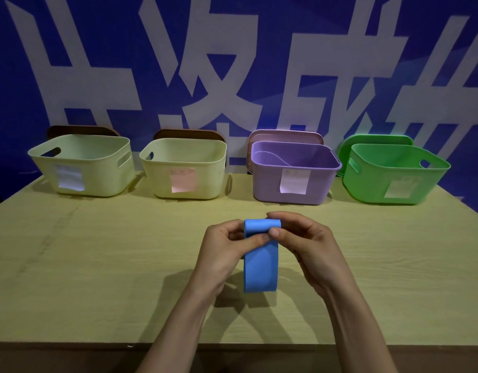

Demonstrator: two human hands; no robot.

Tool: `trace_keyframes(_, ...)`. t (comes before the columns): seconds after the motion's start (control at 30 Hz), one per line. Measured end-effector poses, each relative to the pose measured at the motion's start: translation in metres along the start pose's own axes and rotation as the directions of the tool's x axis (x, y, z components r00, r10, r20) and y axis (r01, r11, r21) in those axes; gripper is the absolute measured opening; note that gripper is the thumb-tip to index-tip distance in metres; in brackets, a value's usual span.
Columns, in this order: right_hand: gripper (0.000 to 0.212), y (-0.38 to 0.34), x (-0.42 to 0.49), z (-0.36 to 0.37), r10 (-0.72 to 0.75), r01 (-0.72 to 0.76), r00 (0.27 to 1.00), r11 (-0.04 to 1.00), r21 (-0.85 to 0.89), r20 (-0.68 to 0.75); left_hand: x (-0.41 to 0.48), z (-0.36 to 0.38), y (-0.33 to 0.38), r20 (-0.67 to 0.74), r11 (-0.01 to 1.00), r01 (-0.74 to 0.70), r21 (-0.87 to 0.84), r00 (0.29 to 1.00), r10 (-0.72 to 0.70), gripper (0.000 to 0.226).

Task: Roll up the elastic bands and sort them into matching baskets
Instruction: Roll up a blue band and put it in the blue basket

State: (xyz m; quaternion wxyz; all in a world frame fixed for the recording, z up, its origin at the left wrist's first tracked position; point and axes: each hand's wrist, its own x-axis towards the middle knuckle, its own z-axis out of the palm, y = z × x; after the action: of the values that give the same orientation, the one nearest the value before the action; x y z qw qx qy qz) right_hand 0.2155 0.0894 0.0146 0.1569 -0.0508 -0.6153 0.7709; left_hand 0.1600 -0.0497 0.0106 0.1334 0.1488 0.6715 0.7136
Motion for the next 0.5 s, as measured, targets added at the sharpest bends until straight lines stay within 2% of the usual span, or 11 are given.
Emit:
trace_keyframes(0.13,0.026,0.000,0.000,-0.003,-0.037,0.038,0.999,0.995,-0.090,0.018,-0.001,0.002,-0.001,-0.027,0.999,-0.025,0.044,0.999,0.027,0.022)
trace_keyframes(0.23,0.024,-0.001,-0.001,-0.004,-0.041,0.043,0.999,0.995,-0.087,0.019,-0.001,0.000,-0.002,-0.004,0.996,-0.057,0.068,0.998,0.057,0.024)
trace_keyframes(0.4,0.025,0.000,-0.003,-0.005,-0.066,0.067,0.998,0.991,-0.114,0.018,0.000,-0.007,0.003,0.093,0.997,-0.068,0.045,0.994,0.063,0.023)
trace_keyframes(0.5,0.027,-0.002,-0.002,-0.006,-0.080,0.081,0.997,0.988,-0.134,0.011,0.001,-0.012,0.005,0.185,0.998,-0.061,0.019,0.981,0.057,0.031)
